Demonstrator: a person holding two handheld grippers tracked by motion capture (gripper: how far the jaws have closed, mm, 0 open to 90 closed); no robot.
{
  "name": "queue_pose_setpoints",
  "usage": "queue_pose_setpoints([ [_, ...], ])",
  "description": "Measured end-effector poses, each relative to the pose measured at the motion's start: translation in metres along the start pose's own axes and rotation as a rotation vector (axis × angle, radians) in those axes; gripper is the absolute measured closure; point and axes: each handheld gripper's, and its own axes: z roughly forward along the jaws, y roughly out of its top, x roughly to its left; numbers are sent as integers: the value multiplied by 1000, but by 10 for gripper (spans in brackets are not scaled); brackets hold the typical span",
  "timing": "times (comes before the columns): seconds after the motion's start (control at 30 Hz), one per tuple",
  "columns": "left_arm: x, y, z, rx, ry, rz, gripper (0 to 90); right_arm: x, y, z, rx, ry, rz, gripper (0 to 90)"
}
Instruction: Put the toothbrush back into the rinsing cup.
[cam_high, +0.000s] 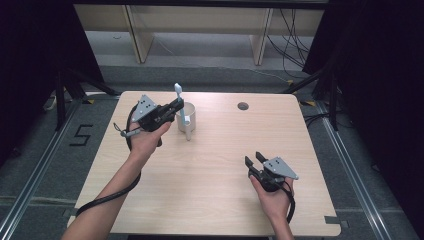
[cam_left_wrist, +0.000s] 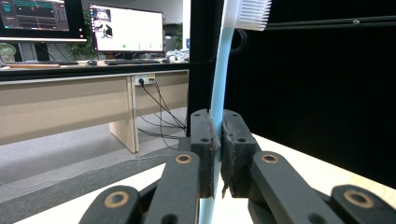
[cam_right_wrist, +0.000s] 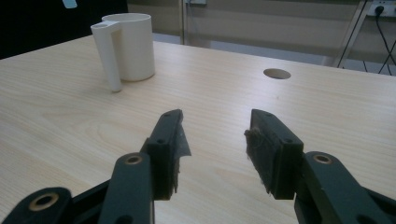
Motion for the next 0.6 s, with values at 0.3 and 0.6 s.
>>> queue_pose_setpoints([
  [0.3,4,-1,6,5,11,-2,839,0,0,0,5,1,-3,554],
  [0.6,7,-5,13,8,14,-6,839,2,0,-2,5,-19,21,555],
])
